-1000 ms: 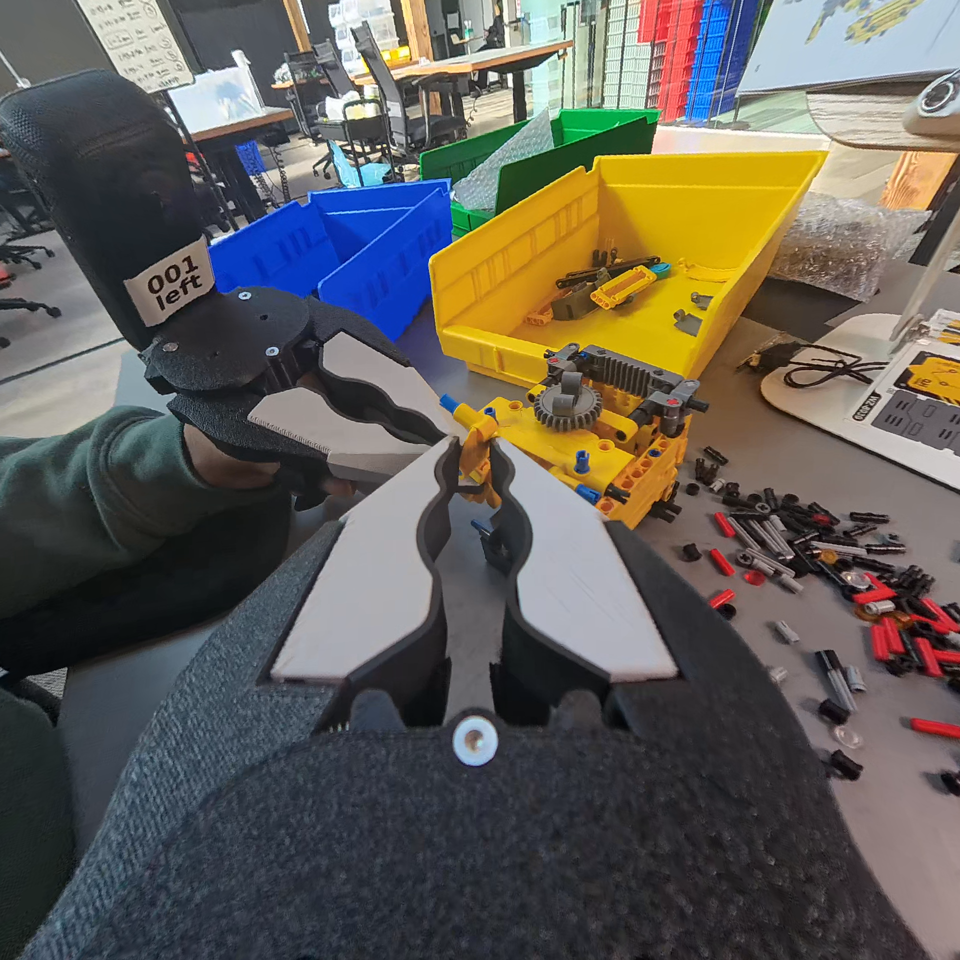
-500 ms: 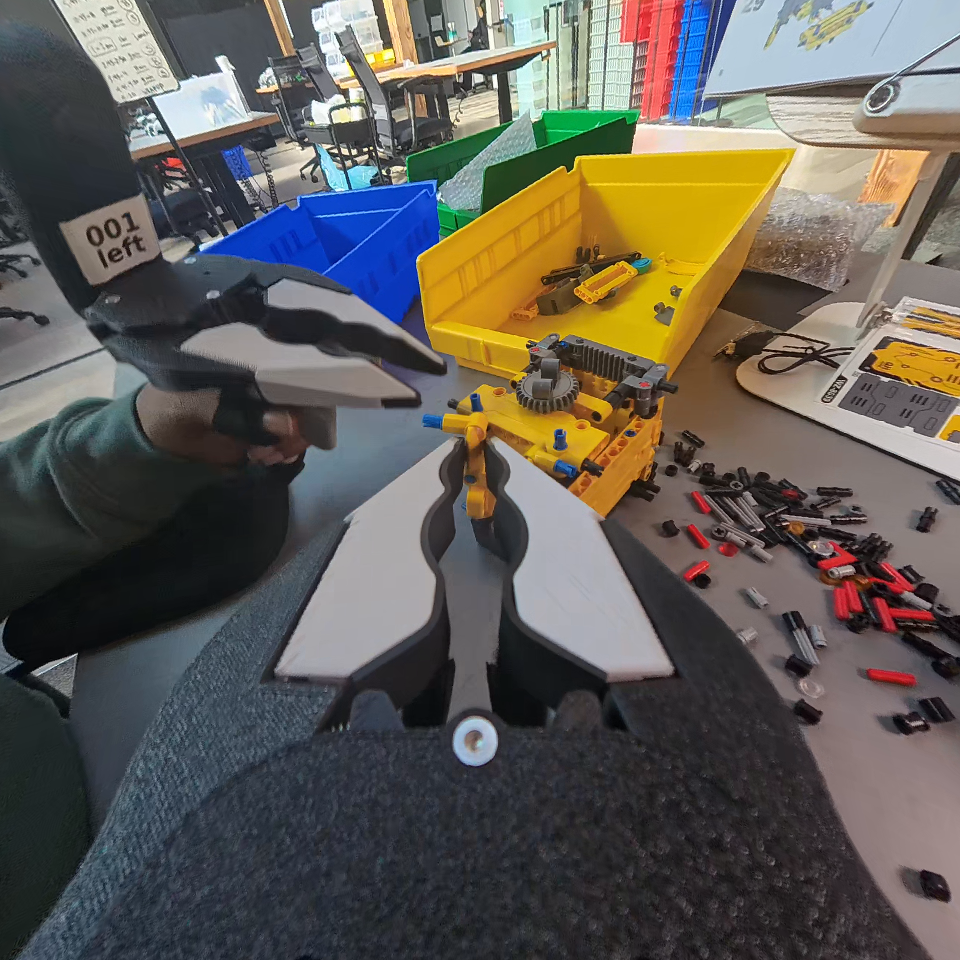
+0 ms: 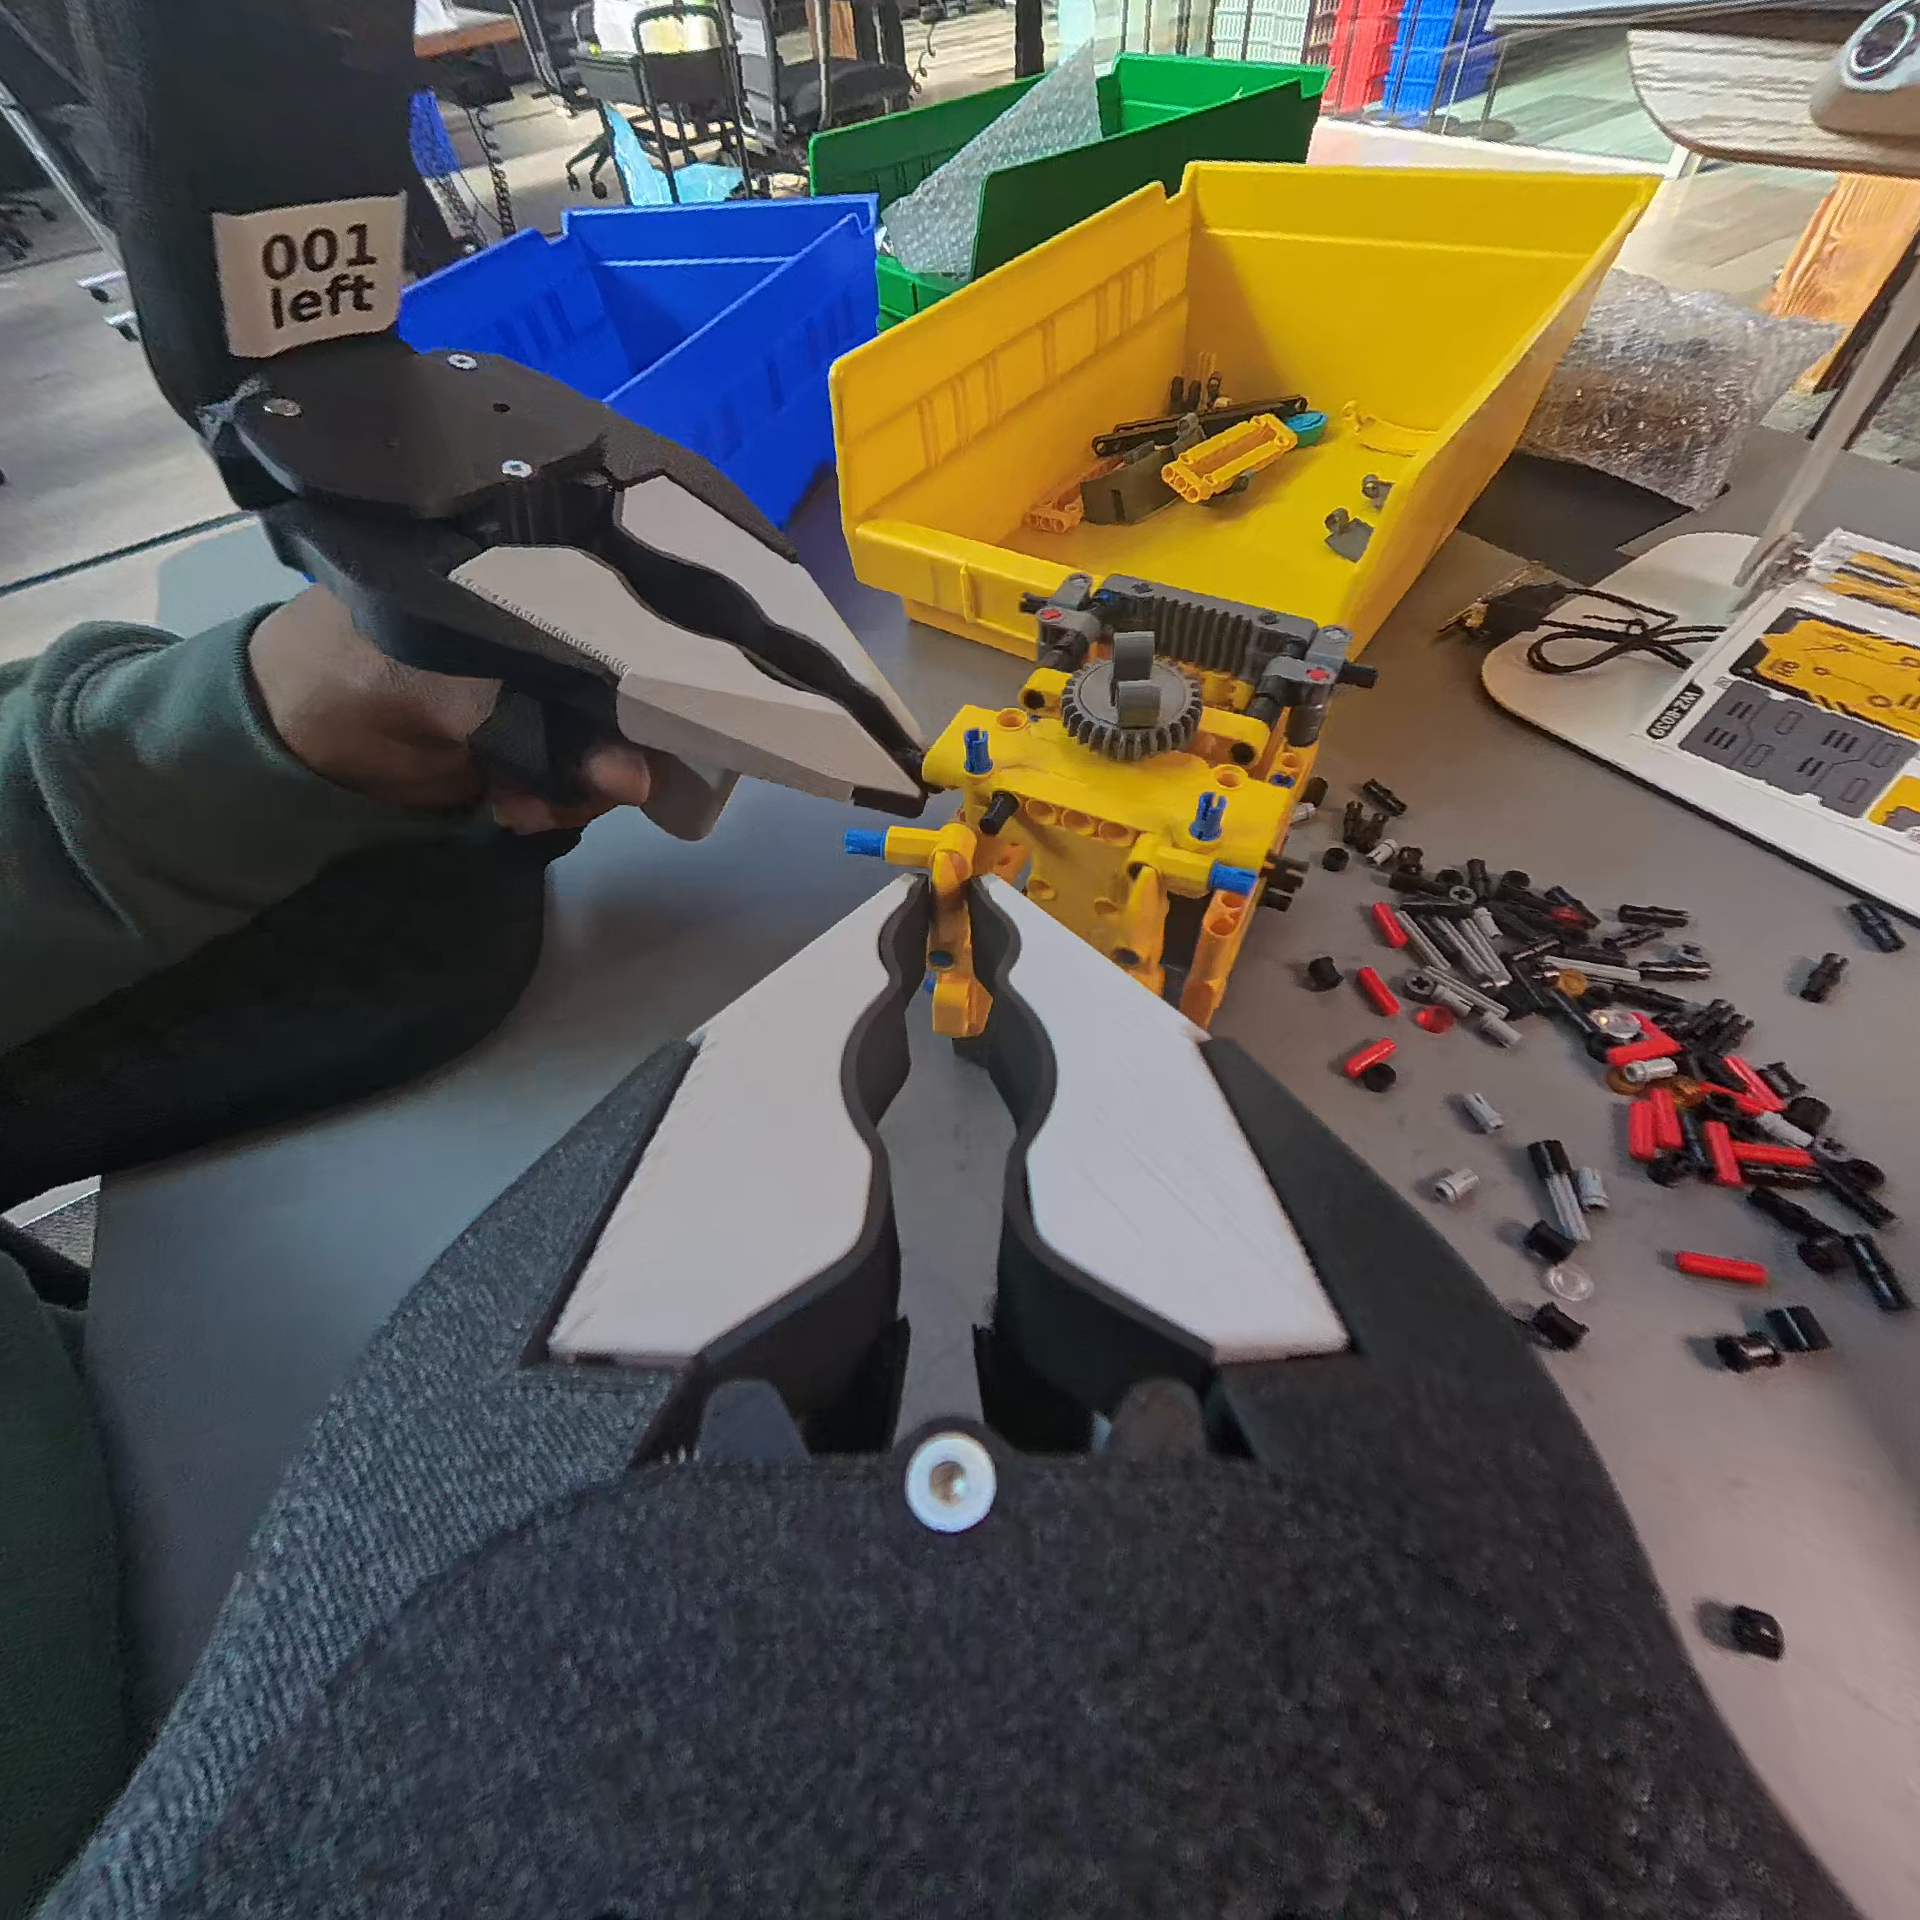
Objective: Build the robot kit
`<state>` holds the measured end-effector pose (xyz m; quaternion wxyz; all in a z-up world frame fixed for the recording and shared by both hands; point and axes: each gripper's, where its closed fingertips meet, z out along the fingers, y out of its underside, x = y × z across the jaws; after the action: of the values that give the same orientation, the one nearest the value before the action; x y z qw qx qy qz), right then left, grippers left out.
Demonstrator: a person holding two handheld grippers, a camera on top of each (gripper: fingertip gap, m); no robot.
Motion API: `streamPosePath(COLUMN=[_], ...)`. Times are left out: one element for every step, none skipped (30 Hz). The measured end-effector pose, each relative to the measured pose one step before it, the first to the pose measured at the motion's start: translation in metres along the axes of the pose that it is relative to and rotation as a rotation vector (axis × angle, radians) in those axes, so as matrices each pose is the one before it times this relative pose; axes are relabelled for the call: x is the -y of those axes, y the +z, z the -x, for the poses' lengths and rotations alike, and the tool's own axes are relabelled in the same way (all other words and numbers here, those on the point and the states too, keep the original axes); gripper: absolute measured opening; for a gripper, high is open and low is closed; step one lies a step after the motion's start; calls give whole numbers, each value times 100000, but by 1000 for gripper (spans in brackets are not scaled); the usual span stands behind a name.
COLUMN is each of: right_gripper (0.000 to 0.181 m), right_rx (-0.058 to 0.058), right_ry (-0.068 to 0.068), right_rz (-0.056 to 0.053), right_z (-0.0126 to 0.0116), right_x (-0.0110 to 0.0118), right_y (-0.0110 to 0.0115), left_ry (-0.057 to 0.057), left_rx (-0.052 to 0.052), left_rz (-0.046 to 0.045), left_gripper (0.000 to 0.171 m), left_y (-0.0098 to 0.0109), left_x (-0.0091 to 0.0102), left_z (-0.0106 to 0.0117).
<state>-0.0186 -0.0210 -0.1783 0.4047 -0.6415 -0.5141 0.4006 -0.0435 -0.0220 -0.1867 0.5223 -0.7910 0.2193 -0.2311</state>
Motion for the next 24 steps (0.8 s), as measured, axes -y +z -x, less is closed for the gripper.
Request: streamPosePath(right_gripper=[6,6,6,6,6,6,6,6,6,6,6,6,6,6,6,6,6,6,6,6,6,6,6,6], right_rx=[-664,297,1058,199,1350,2171,1266,1350,1501,1064,2008,1863,453,860,1748,1134,1180,1033,504,892,580,-21,73,243], right_ry=[-374,-190,-210,-312,-727,-157,585,-308,-457,285,-664,-1068,-857,-1227,-977,-120,-213,93,747,690,504,280,279,523], right_rz=[950,1126,1163,-173,77,250,326,-399,-688,-284,-827,-808,-72,-30,-178,10,-380,-802,-761,-405,-27,178,187,72], right_z=[-284,-186,-96,-262,-152,-48,-198,-170,-107,-135,83,122,-94,-40,66,-46,-36,-53,-139,-52,-52,-124,-81,-51], right_x=[-203,-252,-295,-123,-193,-226,-224,-112,-45,-4,122,152,65,27,21,-8,38,67,62,-2,-69,-97,-101,-83], right_y=[-273,-322,-417,-541,-543,-539,-513,-446,-380,-265,-142,-33,93,186,235,251,226,167,116,118,99,97,99,106], left_ry=[2115,1920,2565,3304,3132,1850,685,110,425,807,719,-245,-1462,-2274,-3013,-3135,-1902,-687,-455,-73,509,1283,1204,542], left_rx=[-581,-2249,-3170,-1859,-2098,-2628,-2949,-2170,-558,841,1465,1800,1629,268,-441,-35,-349,-2212,-2429,-1740,-217,323,40,122], left_rz=[517,748,1262,1021,1220,749,-467,-2224,-2761,-2595,-2651,-3096,-3167,-2859,-1329,1300,2857,1717,365,667,2502,3151,2129,579], left_gripper=[3,4,6,14,16,16,14,14,14,14,14,15,20,28,36,46,52,53,56,58,59,60,61,60], left_y=[580,606,574,413,172,-65,-312,-522,-733,-878,-982,-1004,-909,-669,-374,-66,172,350,465,556,614,594,518,404], left_x=[57,-12,-95,-77,-79,-17,160,390,468,430,423,448,378,203,-158,-576,-776,-554,-270,-232,-421,-471,-305,-80], left_z=[-923,-1142,-1172,-809,-634,-496,-374,-133,235,598,858,1074,1200,1099,1032,1016,736,122,-170,-229,-60,-49,-151,-157])
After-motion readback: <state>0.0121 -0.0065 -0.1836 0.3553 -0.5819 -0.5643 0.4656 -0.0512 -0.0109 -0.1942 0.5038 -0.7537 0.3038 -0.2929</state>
